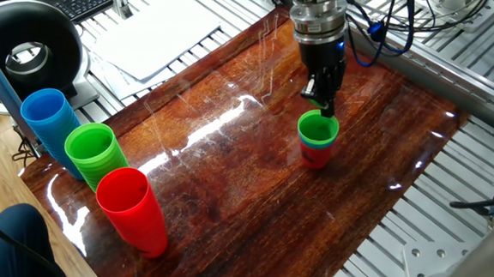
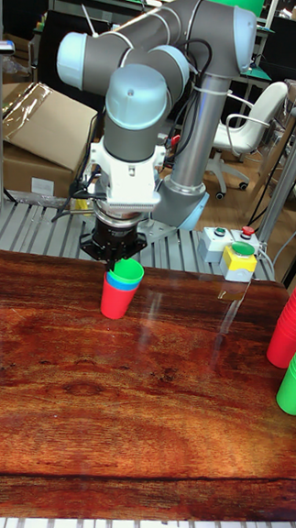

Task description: Pick up the cup

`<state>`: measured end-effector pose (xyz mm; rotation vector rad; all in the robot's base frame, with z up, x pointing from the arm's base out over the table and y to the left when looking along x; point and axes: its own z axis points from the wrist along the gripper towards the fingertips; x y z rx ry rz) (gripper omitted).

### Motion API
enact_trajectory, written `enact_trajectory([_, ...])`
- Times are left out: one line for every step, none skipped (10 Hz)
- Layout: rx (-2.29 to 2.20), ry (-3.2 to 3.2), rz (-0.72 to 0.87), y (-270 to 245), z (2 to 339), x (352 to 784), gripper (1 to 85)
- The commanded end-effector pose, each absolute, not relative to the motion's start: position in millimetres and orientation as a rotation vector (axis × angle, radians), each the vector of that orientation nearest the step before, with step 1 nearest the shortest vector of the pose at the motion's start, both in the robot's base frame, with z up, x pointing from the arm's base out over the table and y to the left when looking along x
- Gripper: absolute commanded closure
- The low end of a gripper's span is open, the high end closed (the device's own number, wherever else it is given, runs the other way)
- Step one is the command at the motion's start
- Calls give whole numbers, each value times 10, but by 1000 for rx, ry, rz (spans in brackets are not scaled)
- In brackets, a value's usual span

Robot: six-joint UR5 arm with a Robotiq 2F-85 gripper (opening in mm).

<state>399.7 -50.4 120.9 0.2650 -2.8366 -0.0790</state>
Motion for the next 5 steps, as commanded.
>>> enact_trajectory([292, -2847, -153, -422, 1244, 4033, 843])
enact_trajectory([304, -2848, -158, -435, 1257, 4039, 843])
enact_trajectory([310, -2843, -162, -464, 1285, 4032, 843])
enact_trajectory([315, -2837, -167, -499, 1326, 4023, 843])
enact_trajectory([317, -2830, -170, -519, 1375, 4022, 843])
